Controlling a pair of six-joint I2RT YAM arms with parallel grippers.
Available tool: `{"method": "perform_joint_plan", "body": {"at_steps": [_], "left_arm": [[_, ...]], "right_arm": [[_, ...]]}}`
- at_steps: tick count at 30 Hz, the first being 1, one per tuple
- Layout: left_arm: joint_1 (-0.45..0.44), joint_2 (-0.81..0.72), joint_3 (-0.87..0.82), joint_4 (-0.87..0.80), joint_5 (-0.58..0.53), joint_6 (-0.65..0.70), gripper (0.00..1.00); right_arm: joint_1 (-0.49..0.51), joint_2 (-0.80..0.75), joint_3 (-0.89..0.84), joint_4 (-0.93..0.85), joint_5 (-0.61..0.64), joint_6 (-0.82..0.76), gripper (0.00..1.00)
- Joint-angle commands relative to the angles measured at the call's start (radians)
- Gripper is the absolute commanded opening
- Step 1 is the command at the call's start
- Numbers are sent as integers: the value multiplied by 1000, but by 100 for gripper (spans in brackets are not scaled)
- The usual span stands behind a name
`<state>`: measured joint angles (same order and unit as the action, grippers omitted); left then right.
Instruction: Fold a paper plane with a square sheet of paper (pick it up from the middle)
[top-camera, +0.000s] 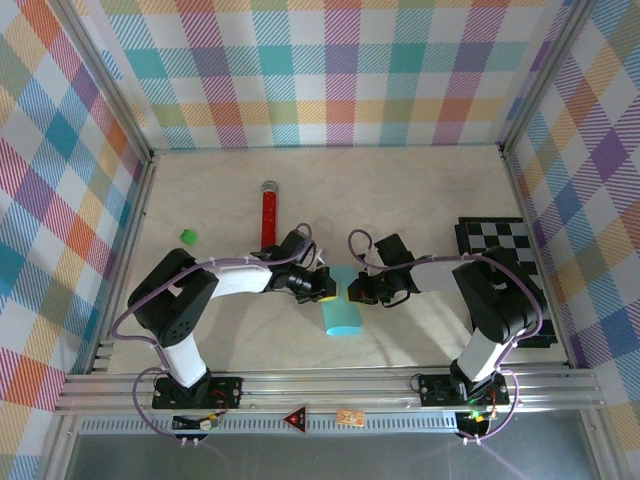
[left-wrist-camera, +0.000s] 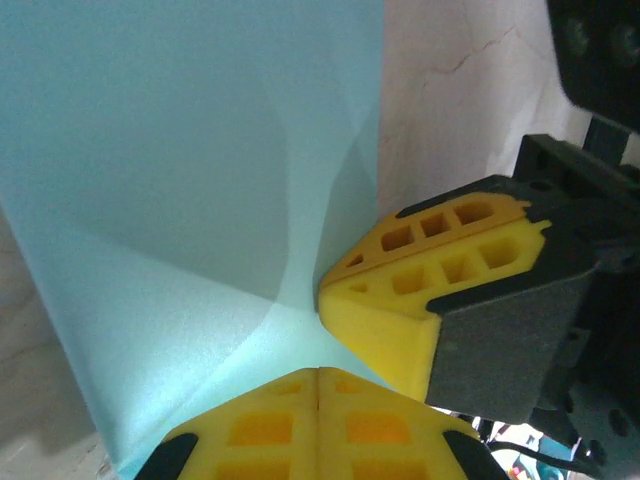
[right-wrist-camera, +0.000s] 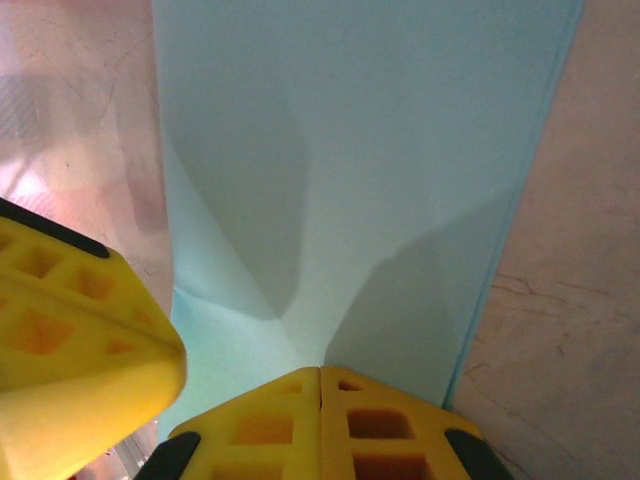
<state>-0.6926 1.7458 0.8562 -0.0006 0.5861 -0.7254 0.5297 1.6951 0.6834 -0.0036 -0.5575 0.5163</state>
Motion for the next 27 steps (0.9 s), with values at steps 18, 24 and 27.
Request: {"method": "perform_joint_plan", "body": {"at_steps": [18,24,27], "left_arm": [[-13,-82,-137,22,-33,-20,0],[-39,-108,-132,123,-2,-115,0],[-51,-86,-141,136,-7,-119,0]], "right_arm": [[-5,14,-30,-154,163,-14,0],[-5,2,-39,-151,167,-9,0],[-4,13,-35,-146,159,-11,0]]}}
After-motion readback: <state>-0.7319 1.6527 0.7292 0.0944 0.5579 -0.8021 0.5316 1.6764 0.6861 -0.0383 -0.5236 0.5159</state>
